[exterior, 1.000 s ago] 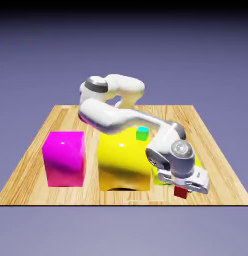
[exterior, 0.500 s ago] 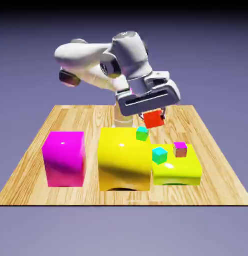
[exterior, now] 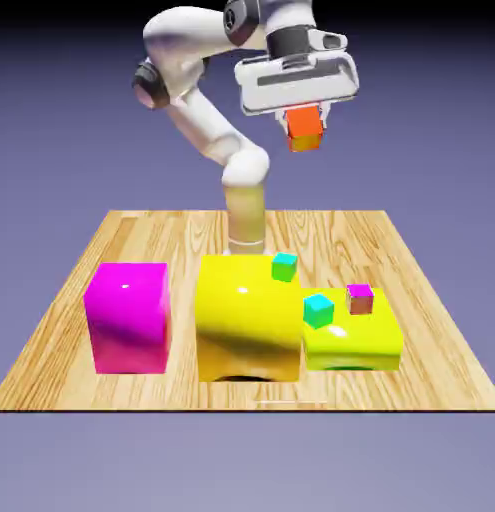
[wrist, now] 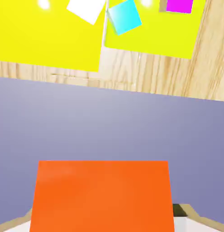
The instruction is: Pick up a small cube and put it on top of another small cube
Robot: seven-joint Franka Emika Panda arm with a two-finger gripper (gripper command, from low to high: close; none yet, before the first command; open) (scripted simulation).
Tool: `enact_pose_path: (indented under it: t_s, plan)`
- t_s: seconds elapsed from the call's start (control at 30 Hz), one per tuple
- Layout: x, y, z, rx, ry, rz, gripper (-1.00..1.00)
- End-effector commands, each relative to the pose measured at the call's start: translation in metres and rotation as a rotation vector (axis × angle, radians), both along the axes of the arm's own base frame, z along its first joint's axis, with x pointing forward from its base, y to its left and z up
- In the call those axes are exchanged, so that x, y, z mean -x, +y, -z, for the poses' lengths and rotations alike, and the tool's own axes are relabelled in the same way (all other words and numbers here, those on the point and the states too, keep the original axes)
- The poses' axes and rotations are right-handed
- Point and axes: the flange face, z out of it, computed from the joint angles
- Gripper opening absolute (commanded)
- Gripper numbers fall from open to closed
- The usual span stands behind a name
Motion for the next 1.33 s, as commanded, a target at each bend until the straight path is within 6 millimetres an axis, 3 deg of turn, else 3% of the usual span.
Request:
enact_pose_path:
  t_s: [0.0, 0.13, 0.27, 0.57, 0.73, 0.97, 1.03, 1.17, 1.2, 1.23, 1.27, 1.3]
  plan:
    - [0.005, 0.008, 0.001, 0.029, -0.003, -0.022, -1.00]
    - [0.018, 0.039, 0.016, 0.155, 0.005, -0.105, -1.00]
    - [0.023, 0.068, 0.045, 0.275, 0.049, -0.192, -1.00]
    - [0.016, 0.111, 0.151, 0.477, 0.257, -0.399, -1.00]
    - [0.012, 0.118, 0.222, 0.524, 0.418, -0.523, -1.00]
    - [0.019, 0.113, 0.322, 0.493, 0.662, -0.707, -1.00]
    - [0.020, 0.112, 0.331, 0.483, 0.685, -0.726, -1.00]
    - [0.032, 0.095, 0.394, 0.483, 0.685, -0.726, -1.00]
    - [0.032, 0.095, 0.396, 0.483, 0.685, -0.726, -1.00]
    - [0.032, 0.095, 0.396, 0.483, 0.685, -0.726, 1.00]
    - [0.032, 0.095, 0.396, 0.483, 0.685, -0.726, 1.00]
    - [0.028, 0.099, 0.381, 0.484, 0.685, -0.725, 1.00]
